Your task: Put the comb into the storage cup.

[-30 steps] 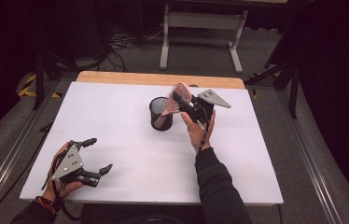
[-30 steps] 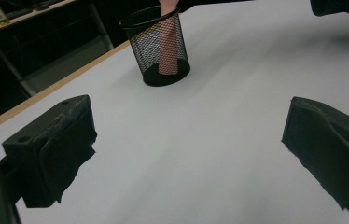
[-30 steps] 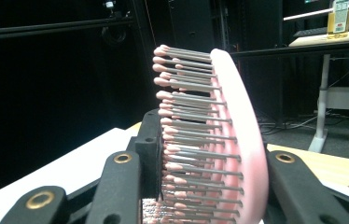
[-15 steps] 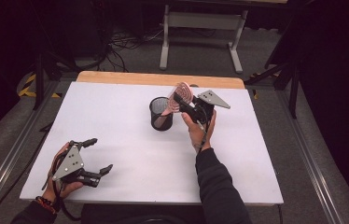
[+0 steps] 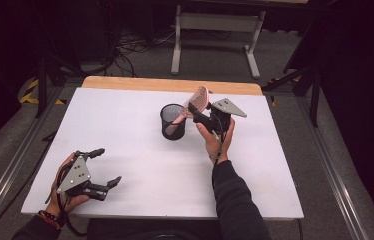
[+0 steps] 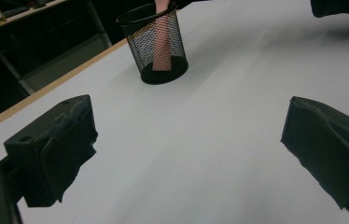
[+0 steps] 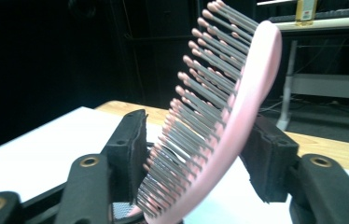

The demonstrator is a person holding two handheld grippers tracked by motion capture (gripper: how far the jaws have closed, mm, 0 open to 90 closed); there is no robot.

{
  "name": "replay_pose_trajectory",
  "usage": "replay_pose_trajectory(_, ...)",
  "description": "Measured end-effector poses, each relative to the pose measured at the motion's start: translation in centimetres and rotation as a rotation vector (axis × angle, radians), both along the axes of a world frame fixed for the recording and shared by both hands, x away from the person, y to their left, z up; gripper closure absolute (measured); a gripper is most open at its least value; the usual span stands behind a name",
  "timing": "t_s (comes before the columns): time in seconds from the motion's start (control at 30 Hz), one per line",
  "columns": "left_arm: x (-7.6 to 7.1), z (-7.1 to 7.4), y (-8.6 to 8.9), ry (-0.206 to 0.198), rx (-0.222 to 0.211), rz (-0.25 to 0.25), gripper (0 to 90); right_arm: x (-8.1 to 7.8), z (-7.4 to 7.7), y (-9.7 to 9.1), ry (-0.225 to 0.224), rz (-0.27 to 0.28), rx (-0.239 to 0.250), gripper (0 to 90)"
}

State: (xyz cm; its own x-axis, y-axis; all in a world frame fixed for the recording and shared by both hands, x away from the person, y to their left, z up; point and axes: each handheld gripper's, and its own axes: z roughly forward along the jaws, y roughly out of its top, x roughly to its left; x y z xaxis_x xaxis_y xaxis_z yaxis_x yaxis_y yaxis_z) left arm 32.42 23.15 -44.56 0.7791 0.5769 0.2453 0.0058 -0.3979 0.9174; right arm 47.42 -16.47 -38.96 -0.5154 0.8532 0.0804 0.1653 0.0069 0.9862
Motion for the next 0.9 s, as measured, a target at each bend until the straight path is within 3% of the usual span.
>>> replay_pose_trajectory(0.23, 0.0, 0.0, 0.0, 0.004, 0.001, -0.004, 4.0, -0.1, 0.0, -0.1, -0.001, -0.013, -0.037, 38.9)
replay_pose_trajectory(0.37, 0.0, 0.0, 0.0, 0.003, 0.0, -0.003, 4.0, -0.3, 0.2, -0.4, -0.004, -0.002, -0.005, 35.3)
replay_pose_trajectory(0.5, 0.0, 0.1, 0.0, 0.0, -0.005, 0.0, 4.1, -0.6, 0.9, -0.6, -0.032, -0.006, -0.009, 33.0)
replay_pose_trajectory(0.7, 0.0, 0.1, 0.0, -0.001, -0.005, 0.0, 4.1, -1.3, 2.1, -0.9, -0.081, -0.035, -0.064, 30.8)
replay_pose_trajectory(0.9, -0.1, 0.1, 0.0, -0.003, -0.007, 0.0, 4.1, -1.7, 3.0, -1.3, -0.108, -0.04, -0.087, 30.2)
